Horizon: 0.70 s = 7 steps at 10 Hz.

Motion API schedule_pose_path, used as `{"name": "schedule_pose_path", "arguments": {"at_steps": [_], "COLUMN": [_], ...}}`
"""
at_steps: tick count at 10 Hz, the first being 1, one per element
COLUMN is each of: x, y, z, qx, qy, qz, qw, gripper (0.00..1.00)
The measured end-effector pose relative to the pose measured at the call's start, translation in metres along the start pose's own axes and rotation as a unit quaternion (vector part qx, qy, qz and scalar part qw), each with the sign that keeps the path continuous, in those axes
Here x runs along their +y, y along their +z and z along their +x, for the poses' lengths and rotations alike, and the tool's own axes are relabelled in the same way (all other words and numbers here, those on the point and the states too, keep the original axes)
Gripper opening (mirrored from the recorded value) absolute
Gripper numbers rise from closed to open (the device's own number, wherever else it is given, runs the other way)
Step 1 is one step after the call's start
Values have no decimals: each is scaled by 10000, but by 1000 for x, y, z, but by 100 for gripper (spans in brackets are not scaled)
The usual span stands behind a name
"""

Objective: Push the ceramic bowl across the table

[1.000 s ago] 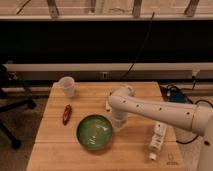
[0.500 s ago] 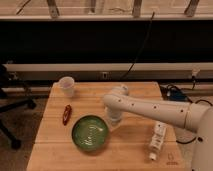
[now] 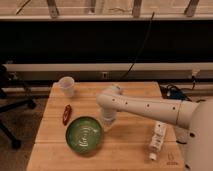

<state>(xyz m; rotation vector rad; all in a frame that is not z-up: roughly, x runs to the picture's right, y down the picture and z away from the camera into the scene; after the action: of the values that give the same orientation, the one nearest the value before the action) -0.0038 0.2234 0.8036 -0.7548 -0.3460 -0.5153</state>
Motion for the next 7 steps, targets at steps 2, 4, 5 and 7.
{"name": "schedule_pose_path", "arguments": {"at_steps": [2,4,5,7], "x": [-4,-7,-9,-13], "y": [2,5,6,8], "z": [-10,-21,-27,-44], "qx": [-55,-116,-152,-241], "qy": [-132,-280,-362,-605], "qz": [-17,-34,-34,-20], "qw": [9999,9995,9992,9979], "gripper": [5,5,5,5]}}
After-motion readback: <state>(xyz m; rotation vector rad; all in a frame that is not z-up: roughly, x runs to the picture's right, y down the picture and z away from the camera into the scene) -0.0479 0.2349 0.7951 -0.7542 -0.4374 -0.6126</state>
